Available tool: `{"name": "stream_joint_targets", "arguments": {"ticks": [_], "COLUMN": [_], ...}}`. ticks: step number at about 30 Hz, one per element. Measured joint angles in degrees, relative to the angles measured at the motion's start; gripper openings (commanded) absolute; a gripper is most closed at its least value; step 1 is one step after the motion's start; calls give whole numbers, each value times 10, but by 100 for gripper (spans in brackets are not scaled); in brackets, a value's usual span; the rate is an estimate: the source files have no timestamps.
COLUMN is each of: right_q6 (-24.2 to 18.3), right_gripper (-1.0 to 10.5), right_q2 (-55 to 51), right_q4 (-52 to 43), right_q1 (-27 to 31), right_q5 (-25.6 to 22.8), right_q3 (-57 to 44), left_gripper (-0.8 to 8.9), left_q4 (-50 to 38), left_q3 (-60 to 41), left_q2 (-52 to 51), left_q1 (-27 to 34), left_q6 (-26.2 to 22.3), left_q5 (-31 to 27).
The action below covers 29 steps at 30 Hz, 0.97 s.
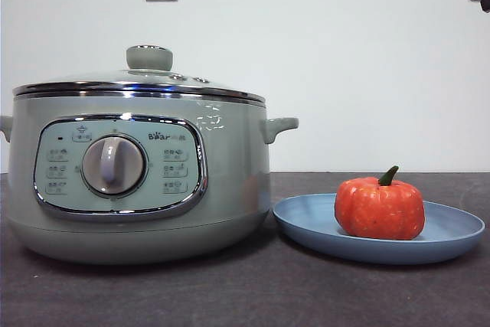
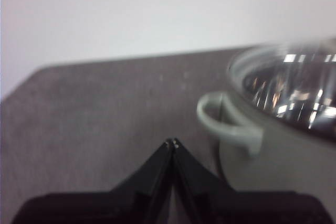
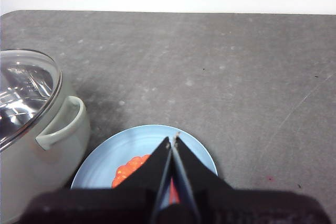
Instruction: Take the pumpkin out from the steamer,put the pumpkin in the blue plate,close the lid
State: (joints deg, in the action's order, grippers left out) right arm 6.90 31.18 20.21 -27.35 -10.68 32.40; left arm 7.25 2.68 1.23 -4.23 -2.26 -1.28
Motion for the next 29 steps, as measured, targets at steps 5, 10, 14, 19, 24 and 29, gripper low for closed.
{"name": "stream_joint_targets", "arguments": {"ticks": [5, 10, 14, 19, 24, 29], "right_q6": [0, 0, 0, 0, 0, 0], "right_gripper": [-17, -17, -17, -17, -17, -17], "right_q2": [0, 0, 0, 0, 0, 0], "right_q4": [0, 0, 0, 0, 0, 0], "right_q1": [0, 0, 0, 0, 0, 0], "right_q5": [0, 0, 0, 0, 0, 0], "right_q3": [0, 0, 0, 0, 0, 0], "left_gripper": [-3, -3, -3, -3, -3, -3], "left_q4": [8, 34, 34, 34, 34, 34], "left_q3": [-16, -16, -16, -16, -16, -16], "left_q2": [0, -2, -1, -1, -1, -1], "left_q1": [11, 12, 12, 12, 12, 12], "left_q6": [26, 42, 45, 45, 45, 45], "left_q5": [0, 0, 0, 0, 0, 0]}}
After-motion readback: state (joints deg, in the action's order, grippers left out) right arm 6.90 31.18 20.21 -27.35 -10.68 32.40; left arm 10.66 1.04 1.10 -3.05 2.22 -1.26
